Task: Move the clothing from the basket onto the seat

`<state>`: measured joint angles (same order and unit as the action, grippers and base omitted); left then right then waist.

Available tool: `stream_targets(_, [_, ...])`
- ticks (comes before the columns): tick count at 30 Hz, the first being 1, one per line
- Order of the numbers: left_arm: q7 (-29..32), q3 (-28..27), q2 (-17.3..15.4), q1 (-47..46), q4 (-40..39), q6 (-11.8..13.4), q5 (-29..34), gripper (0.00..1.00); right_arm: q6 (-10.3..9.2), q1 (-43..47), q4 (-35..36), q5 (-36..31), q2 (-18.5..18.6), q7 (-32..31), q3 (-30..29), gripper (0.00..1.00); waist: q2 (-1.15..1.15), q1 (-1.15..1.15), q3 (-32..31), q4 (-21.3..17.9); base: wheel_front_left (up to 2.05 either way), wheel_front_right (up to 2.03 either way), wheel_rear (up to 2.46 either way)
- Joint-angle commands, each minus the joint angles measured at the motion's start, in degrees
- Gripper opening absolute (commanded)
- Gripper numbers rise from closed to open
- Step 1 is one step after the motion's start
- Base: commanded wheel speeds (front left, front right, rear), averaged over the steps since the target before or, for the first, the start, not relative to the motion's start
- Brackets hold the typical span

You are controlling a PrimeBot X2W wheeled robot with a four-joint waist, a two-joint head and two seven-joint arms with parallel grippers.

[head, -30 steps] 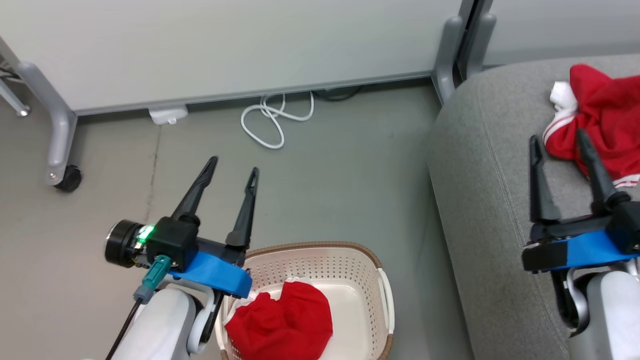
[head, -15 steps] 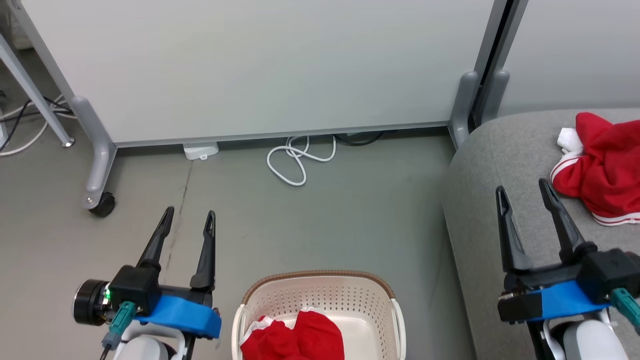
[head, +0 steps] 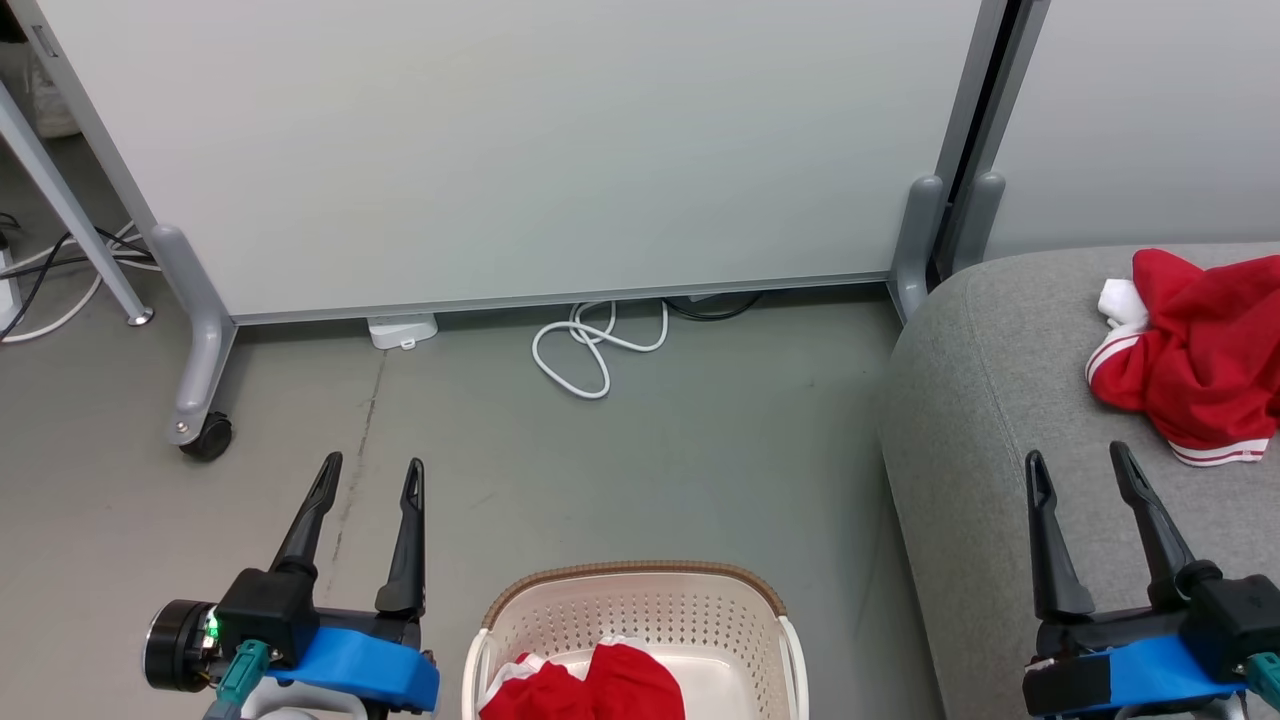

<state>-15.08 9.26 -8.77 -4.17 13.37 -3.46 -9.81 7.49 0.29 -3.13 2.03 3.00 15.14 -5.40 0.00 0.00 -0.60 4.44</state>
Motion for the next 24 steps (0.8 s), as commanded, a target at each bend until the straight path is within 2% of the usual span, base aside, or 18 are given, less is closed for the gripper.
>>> stream_targets(1, [-0.1,-0.4,0.1,0.3,-0.1,-0.2,0.3,1.0,0.01,0.9,0.1,0.3,-0.1,0.0,0.0,1.0,0.0,0.0,0.0,0.0,0.0,0.0,0.0])
stream_targets(17, [-0.1,-2.4,1.5,0.7,0.3,-1.8,2.3,1.0,0.01,1.5,-0.4,1.7,-0.1,0.0,0.1,1.0,0.0,0.0,-0.2,-0.1,0.0,0.0,0.0])
stream_targets(24, [-0.1,-0.4,0.6,-2.3,1.4,-2.9,4.2,1.0,0.01,0.5,-0.2,1.5,-0.1,0.0,0.2,1.0,0.0,0.0,0.7,-0.2,0.0,0.0,0.0])
